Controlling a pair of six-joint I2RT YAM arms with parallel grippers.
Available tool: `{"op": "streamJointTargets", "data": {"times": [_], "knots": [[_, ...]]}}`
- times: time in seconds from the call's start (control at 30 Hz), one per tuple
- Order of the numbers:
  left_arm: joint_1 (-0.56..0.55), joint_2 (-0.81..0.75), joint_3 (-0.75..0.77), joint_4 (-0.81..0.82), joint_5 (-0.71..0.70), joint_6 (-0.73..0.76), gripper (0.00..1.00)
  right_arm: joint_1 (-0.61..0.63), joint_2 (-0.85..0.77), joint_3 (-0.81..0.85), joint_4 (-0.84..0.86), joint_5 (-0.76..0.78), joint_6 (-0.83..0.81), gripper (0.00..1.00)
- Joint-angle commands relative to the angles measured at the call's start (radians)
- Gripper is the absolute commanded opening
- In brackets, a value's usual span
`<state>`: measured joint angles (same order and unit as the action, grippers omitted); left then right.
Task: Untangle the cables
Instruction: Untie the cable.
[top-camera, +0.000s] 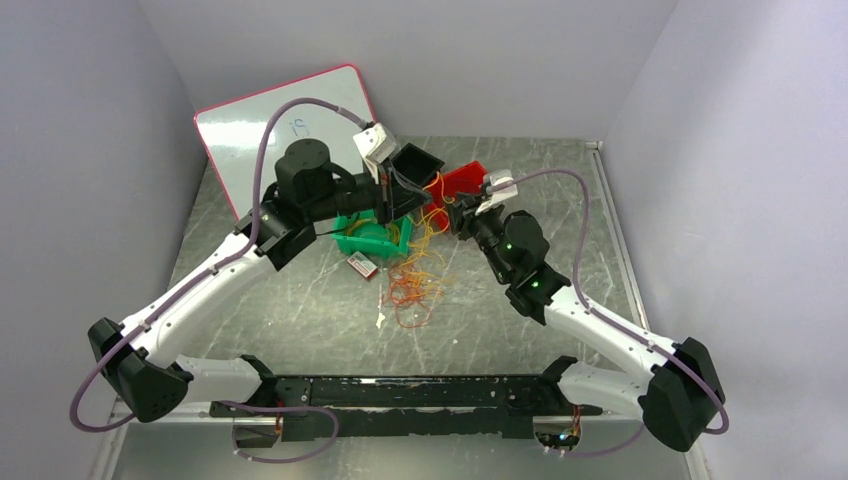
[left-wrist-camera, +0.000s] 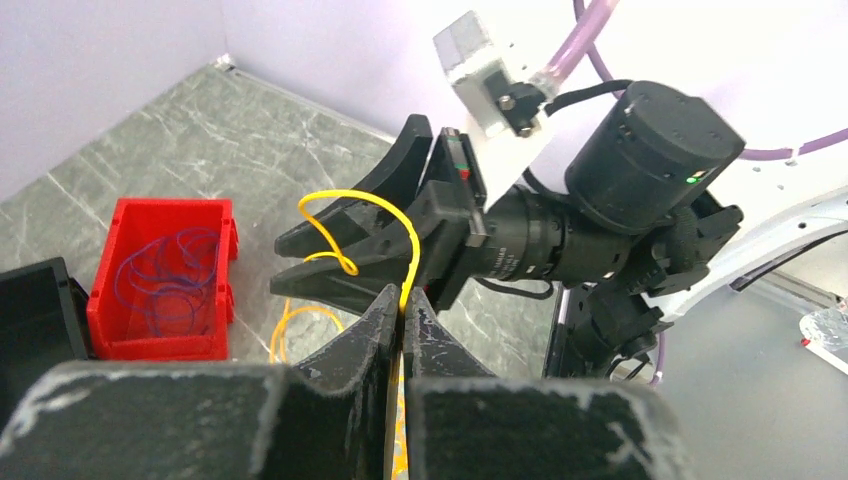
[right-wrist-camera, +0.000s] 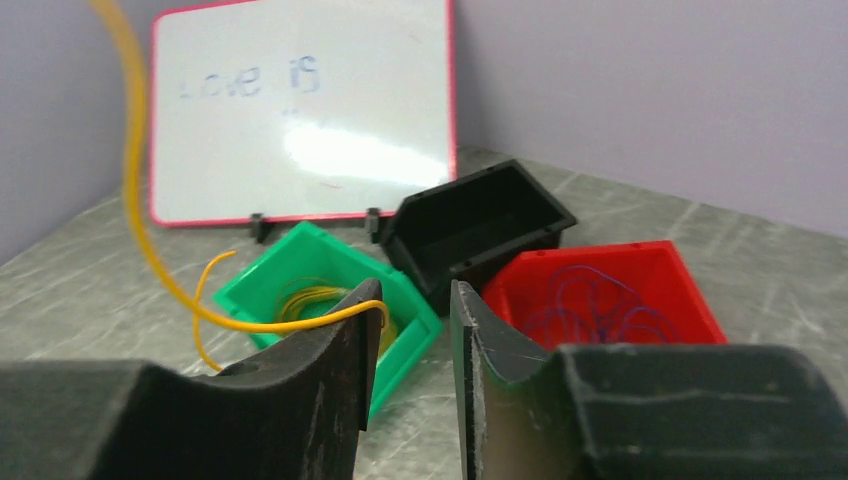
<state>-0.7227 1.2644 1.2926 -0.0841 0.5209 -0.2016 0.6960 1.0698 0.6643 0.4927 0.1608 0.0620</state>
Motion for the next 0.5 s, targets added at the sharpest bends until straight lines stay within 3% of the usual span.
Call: {"op": "streamJointTargets", "data": {"times": [0.0, 0.17, 0.47], "knots": [[-0.005, -0.029, 0.065, -0.042, 0.032, 0.000, 0.07, -0.012, 0.023, 0.060, -0.017, 0.206, -0.051, 0.33], [-0.005, -0.056, 0.087, -0.070, 0.015, 0.004, 0.07, -0.121, 0.045, 0.041, -0.014, 0.119, 0.000, 0.25], [-0.005, -0.071, 0.109, -0.099, 0.003, 0.009, 0.07, -0.281, 0.085, -0.019, -0.011, 0.067, 0.054, 0.27]]}}
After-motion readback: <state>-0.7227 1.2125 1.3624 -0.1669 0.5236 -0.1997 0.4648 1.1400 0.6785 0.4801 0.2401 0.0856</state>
